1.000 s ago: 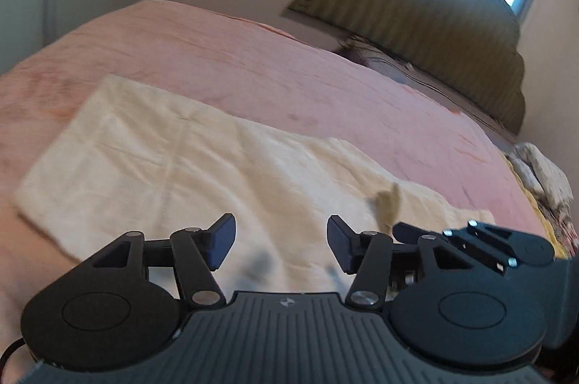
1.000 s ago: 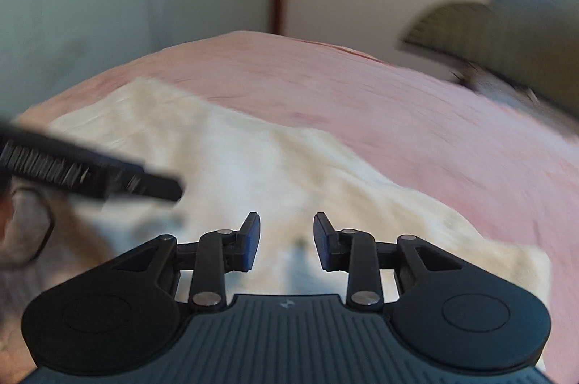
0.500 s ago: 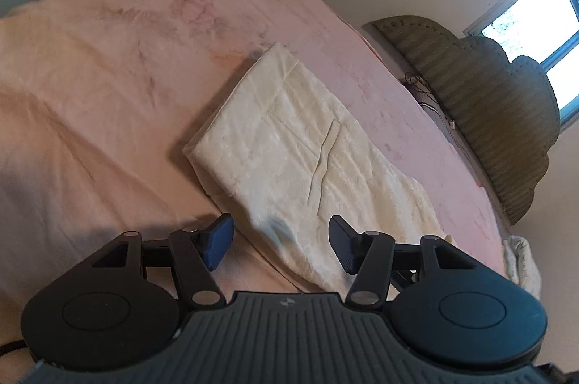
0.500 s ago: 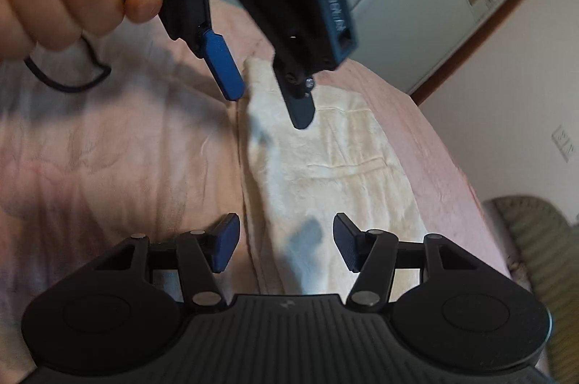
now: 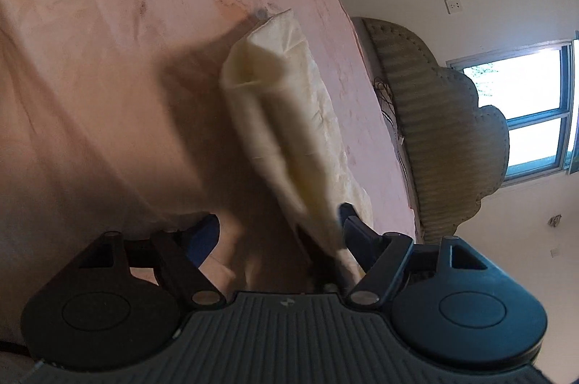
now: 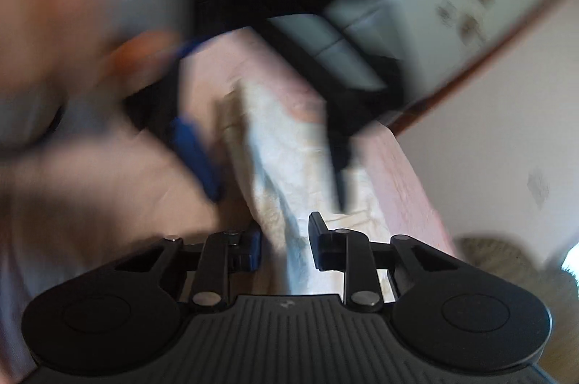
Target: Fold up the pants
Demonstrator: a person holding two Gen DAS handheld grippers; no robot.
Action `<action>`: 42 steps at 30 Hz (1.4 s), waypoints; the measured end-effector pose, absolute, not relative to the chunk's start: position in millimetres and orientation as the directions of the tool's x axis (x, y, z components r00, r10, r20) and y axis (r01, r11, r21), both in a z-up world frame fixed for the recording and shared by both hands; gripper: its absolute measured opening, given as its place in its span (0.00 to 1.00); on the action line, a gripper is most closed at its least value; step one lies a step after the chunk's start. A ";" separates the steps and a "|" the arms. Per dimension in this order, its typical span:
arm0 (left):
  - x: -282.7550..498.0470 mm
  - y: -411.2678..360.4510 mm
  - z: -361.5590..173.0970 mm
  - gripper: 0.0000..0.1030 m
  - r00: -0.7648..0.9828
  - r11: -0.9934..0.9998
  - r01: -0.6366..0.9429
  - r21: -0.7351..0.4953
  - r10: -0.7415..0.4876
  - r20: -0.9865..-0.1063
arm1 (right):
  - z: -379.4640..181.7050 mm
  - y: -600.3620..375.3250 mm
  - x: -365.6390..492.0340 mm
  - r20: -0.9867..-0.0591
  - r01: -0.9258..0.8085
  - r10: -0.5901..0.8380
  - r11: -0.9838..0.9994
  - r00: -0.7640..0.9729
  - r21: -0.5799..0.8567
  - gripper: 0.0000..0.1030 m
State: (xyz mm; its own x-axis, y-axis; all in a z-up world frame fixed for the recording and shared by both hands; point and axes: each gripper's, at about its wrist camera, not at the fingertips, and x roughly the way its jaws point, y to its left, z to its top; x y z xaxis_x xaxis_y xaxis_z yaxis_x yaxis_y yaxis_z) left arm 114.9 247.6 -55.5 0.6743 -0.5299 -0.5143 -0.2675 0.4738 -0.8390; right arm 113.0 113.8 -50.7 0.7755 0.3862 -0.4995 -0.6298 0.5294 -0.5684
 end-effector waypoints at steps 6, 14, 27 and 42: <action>153.1 245.0 -36.6 0.78 0.704 0.533 -0.248 -0.809 -0.474 -0.528 | -19.0 81.8 135.5 -0.655 -0.791 0.496 0.549 0.569 -0.271 0.25; 170.5 249.2 -49.3 0.71 0.700 0.494 -0.306 -0.814 -0.463 -0.544 | 0.7 39.7 185.9 -0.641 -0.747 0.589 0.664 0.492 0.037 0.25; 148.0 184.4 17.6 0.12 0.786 0.859 -0.165 -0.485 -0.182 -0.591 | -23.1 45.9 208.0 -0.646 -0.708 0.567 0.704 0.511 0.059 0.32; 105.7 17.8 85.4 0.18 0.843 0.950 0.213 -0.227 -0.296 -0.448 | 35.8 -70.6 161.4 -0.374 -0.630 0.613 0.771 0.697 0.090 0.32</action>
